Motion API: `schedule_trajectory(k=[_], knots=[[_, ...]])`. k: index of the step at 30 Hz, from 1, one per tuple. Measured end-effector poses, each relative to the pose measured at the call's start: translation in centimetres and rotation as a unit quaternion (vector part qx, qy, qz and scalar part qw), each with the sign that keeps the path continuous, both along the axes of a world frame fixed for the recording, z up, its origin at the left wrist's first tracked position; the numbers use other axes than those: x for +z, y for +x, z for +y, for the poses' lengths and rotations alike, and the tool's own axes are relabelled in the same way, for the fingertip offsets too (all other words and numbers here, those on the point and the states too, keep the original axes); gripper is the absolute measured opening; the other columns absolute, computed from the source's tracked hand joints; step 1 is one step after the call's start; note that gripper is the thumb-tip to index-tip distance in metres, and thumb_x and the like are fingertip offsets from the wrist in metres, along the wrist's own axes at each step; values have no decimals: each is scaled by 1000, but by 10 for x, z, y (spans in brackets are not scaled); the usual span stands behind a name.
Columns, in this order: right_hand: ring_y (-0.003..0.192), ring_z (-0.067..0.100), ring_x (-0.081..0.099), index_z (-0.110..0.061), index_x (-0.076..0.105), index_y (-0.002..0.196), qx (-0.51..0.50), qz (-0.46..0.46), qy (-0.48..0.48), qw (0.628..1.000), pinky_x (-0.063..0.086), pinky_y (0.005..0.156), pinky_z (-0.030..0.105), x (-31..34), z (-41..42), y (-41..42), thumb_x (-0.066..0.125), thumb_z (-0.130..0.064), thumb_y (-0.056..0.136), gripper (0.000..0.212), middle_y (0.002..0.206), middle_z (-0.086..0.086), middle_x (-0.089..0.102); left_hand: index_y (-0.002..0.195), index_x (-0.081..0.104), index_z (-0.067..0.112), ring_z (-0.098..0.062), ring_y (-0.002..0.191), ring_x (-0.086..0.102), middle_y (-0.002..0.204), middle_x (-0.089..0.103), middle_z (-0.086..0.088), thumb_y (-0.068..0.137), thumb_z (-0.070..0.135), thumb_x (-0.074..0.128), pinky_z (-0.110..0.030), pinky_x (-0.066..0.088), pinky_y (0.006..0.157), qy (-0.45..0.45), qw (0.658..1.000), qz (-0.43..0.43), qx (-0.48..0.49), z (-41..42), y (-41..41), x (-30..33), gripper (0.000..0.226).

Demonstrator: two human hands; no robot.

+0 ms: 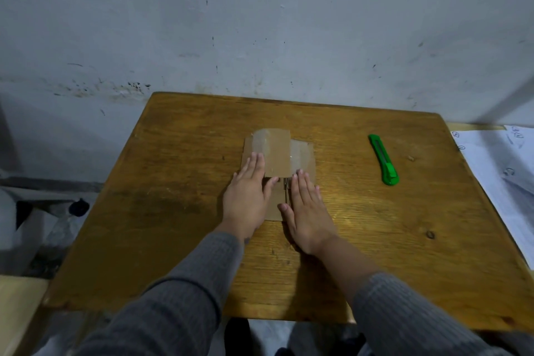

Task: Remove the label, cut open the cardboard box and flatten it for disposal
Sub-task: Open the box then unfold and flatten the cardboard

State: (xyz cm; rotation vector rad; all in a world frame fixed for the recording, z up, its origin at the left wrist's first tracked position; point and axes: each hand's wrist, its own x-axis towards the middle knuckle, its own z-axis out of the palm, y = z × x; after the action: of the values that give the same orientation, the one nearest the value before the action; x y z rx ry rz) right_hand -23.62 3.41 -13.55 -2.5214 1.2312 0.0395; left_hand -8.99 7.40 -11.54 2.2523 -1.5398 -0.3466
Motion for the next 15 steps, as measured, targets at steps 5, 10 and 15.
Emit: schedule_trajectory(k=[5, 10, 15], knots=[[142, 14, -25, -12, -25, 140, -7, -36, 20, 999, -10, 119, 34, -1, 0, -2, 9, -49, 96, 66, 152, 3, -27, 154, 6, 16, -12, 148, 5, 161, 8, -1, 102, 46, 20, -34, 7, 121, 51, 997, -54, -13, -4, -10, 0, 61], [141, 9, -24, -17, -27, 138, -17, -87, 27, 996, -13, 116, 30, 1, 1, -3, 22, -43, 100, 67, 150, -1, -27, 153, 0, 12, -16, 149, -1, 162, 0, -5, 103, 44, 15, -37, 2, 121, 109, 989, -97, -19, -11, -15, -3, 61], [142, 11, -25, -16, -20, 146, -12, -73, 29, 997, -12, 117, 33, 2, 0, -3, 21, -43, 100, 67, 153, 1, -27, 151, -6, 8, -21, 148, -8, 161, -8, -10, 104, 38, 12, -41, -3, 120, 163, 979, -119, -27, -15, -22, -3, 59]])
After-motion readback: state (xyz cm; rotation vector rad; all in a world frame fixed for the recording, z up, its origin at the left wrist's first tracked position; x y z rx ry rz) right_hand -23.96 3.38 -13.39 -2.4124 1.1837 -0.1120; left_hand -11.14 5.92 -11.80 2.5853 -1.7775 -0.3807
